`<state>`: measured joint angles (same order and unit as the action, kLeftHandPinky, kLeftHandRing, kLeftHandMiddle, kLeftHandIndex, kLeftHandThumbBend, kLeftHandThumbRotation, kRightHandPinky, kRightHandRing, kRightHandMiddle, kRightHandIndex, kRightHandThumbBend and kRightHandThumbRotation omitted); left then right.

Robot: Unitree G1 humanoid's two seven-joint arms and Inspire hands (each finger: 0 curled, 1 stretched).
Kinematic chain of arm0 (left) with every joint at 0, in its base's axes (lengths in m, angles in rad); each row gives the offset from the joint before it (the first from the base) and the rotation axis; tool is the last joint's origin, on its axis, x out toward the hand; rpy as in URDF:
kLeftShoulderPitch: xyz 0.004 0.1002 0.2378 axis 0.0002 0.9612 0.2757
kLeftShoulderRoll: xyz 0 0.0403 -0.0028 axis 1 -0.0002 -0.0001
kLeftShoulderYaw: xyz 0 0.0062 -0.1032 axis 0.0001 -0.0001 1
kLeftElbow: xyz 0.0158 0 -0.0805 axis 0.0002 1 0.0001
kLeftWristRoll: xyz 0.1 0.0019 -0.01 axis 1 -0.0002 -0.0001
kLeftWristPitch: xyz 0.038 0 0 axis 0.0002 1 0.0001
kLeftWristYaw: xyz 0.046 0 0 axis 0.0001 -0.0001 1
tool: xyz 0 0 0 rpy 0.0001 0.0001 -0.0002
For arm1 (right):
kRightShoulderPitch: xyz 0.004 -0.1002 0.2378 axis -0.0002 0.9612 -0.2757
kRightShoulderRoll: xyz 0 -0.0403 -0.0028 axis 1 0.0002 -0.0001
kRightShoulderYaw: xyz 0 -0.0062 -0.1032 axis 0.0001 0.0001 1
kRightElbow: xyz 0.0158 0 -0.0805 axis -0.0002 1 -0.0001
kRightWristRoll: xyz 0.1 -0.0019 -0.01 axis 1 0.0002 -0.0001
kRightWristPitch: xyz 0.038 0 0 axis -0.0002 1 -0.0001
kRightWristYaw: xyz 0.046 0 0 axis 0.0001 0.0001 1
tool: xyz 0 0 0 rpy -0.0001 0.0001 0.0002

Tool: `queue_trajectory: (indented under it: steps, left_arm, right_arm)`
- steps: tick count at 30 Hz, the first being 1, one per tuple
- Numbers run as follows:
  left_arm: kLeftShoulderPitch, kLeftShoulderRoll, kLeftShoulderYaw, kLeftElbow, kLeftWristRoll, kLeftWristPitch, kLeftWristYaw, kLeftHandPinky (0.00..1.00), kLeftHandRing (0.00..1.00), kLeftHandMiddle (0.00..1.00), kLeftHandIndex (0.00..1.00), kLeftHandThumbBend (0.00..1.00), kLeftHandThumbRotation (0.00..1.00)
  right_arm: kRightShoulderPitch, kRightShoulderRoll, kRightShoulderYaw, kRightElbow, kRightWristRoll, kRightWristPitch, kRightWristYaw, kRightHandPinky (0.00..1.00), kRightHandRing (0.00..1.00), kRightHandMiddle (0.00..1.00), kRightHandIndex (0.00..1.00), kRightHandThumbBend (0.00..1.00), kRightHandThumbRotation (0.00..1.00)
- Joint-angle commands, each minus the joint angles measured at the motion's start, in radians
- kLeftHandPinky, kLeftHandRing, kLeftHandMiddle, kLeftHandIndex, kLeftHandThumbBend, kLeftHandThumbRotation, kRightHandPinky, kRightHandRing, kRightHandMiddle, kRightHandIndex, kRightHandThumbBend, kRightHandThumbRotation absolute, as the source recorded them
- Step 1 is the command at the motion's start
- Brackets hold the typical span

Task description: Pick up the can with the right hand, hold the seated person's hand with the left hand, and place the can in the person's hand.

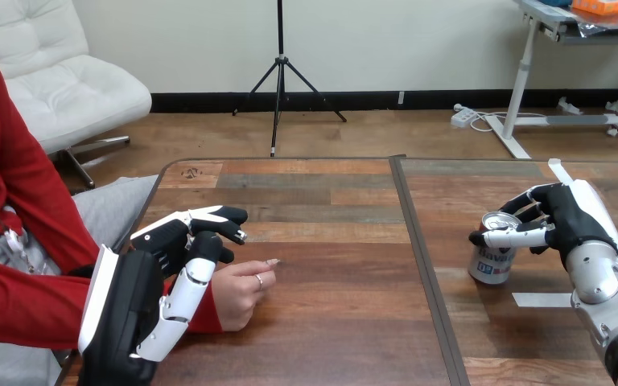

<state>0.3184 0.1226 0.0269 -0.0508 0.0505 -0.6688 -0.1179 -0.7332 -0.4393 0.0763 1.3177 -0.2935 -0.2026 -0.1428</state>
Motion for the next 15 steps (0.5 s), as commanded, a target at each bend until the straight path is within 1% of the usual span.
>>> queue_trajectory:
  steps: [1, 8, 11, 15]
  left_arm:
    - [-0.044, 0.025, 0.034, -0.071, 0.031, 0.002, 0.018, 0.54, 0.69, 0.68, 0.51, 0.49, 0.81]
    - [-0.058, 0.040, 0.070, -0.085, 0.085, -0.002, 0.048, 0.51, 0.67, 0.67, 0.53, 0.47, 0.79]
    - [-0.064, 0.050, 0.082, -0.090, 0.104, -0.001, 0.058, 0.50, 0.66, 0.67, 0.54, 0.49, 0.77]
    - [-0.068, 0.065, 0.095, -0.102, 0.123, 0.011, 0.064, 0.51, 0.67, 0.68, 0.58, 0.55, 0.74]
  right_arm:
    - [-0.044, -0.044, 0.000, -0.036, -0.004, -0.041, 0.013, 0.40, 0.44, 0.47, 0.48, 0.78, 0.00]
    - [-0.051, -0.063, 0.006, -0.051, -0.011, -0.064, 0.042, 0.39, 0.44, 0.47, 0.47, 0.78, 0.00]
    - [-0.054, -0.069, 0.003, -0.057, -0.009, -0.072, 0.058, 0.37, 0.43, 0.46, 0.47, 0.78, 0.00]
    - [-0.059, -0.078, -0.005, -0.063, 0.000, -0.076, 0.086, 0.36, 0.42, 0.45, 0.47, 0.78, 0.00]
